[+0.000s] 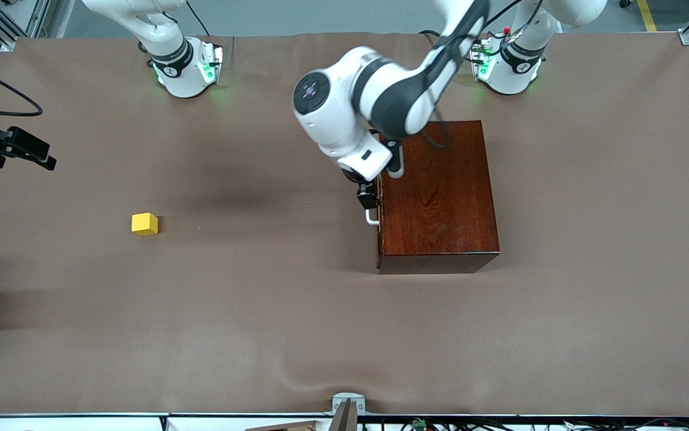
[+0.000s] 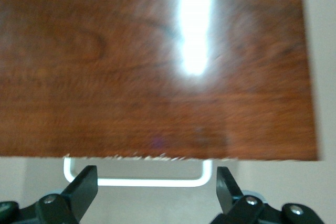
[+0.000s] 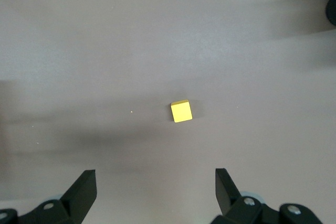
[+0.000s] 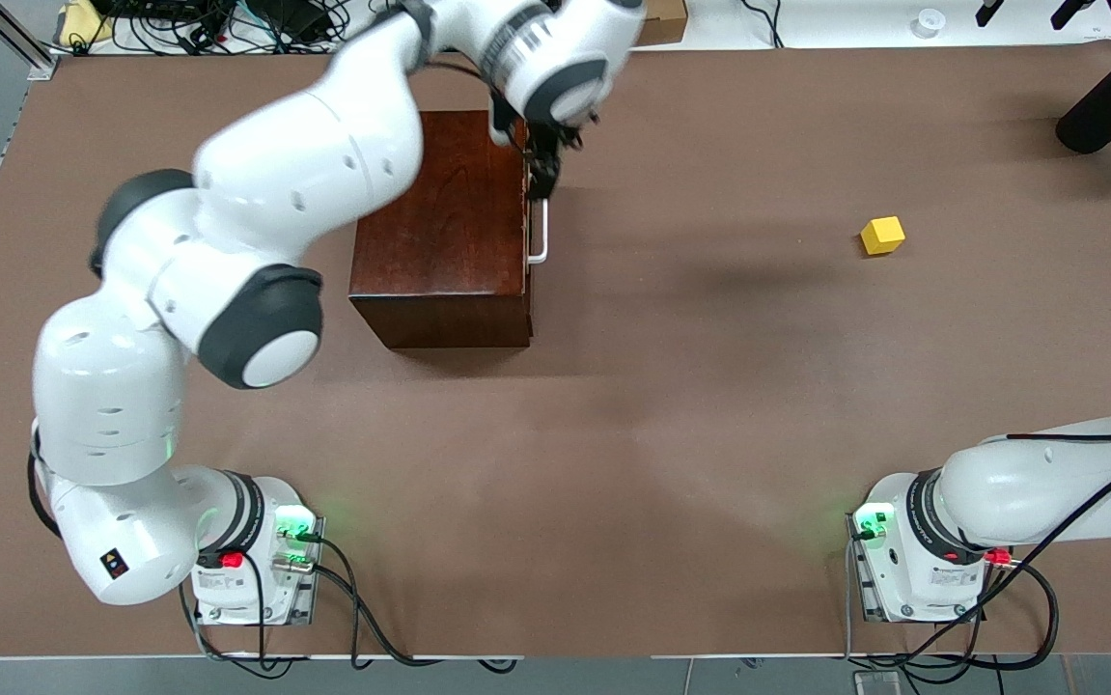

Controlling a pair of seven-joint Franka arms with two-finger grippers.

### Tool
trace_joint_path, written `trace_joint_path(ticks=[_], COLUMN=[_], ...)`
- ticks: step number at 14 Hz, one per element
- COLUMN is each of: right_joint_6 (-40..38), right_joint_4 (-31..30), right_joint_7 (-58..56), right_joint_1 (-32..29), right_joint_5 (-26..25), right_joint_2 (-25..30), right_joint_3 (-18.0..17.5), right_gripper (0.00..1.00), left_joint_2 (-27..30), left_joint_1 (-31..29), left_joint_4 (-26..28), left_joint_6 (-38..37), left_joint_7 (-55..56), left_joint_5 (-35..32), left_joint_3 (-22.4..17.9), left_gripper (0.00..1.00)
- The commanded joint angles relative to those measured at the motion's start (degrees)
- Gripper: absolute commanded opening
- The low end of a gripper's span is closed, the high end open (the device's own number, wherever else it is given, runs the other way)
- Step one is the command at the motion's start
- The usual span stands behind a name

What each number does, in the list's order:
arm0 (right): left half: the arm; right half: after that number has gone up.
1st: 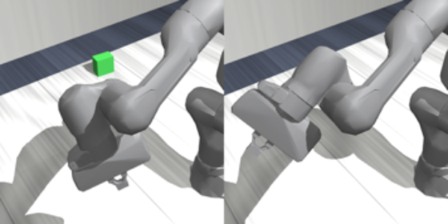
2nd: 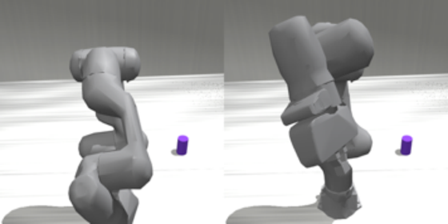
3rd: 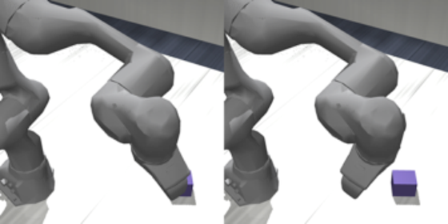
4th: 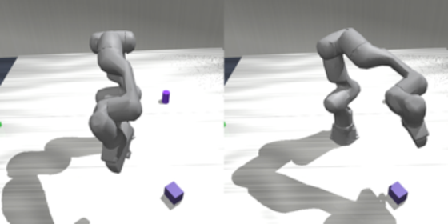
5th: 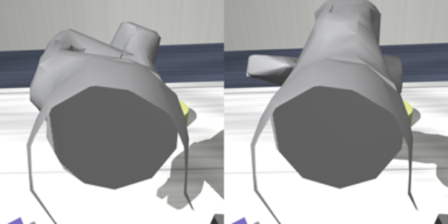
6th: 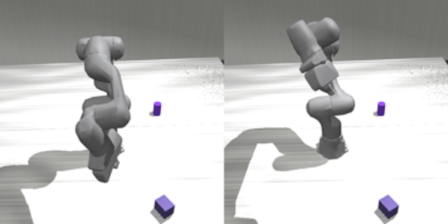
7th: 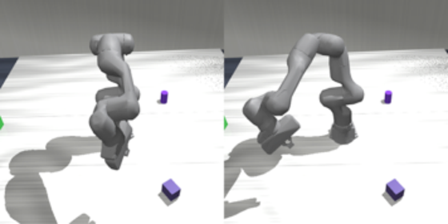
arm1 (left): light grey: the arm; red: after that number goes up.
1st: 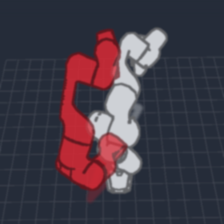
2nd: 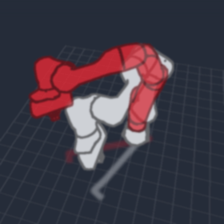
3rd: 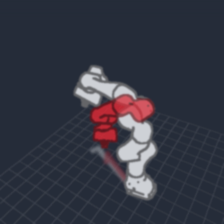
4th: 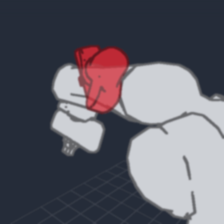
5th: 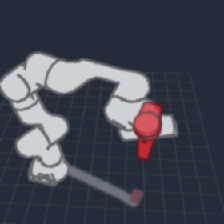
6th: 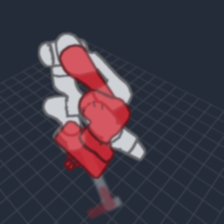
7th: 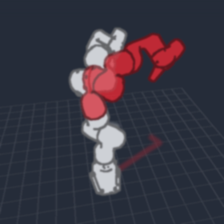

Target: Open drawer, take yellow block, close drawer

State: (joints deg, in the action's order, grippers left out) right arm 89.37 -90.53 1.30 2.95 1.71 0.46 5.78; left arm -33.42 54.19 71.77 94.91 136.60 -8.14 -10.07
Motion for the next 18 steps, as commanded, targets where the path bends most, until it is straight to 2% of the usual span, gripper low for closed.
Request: trace_joint_path(ticks=[1, 12, 18], right_joint_6=[0.10, 0.19, 0.19], right_joint_4=[-0.34, -0.26, -0.26], right_joint_7=[0.37, 0.37, 0.37], right_joint_1=[0.21, 0.13, 0.21], right_joint_5=[-0.74, -0.83, -0.83], right_joint_2=[1.13, 1.13, 1.13], right_joint_3=[-0.15, -0.15, -0.15], right_gripper=[1.00, 1.00, 1.00], left_joint_2=[3.79, 13.46, 22.68], left_joint_1=[-4.08, -26.13, -36.68], left_joint_4=[0.91, 3.19, 12.15], left_joint_6=[-0.35, 0.80, 0.62], left_joint_7=[-8.07, -42.52, -65.20], left_joint_5=[-1.27, 5.76, 10.06], left_joint_3=[0.40, 0.49, 0.49], left_gripper=[1.00, 1.00, 1.00])
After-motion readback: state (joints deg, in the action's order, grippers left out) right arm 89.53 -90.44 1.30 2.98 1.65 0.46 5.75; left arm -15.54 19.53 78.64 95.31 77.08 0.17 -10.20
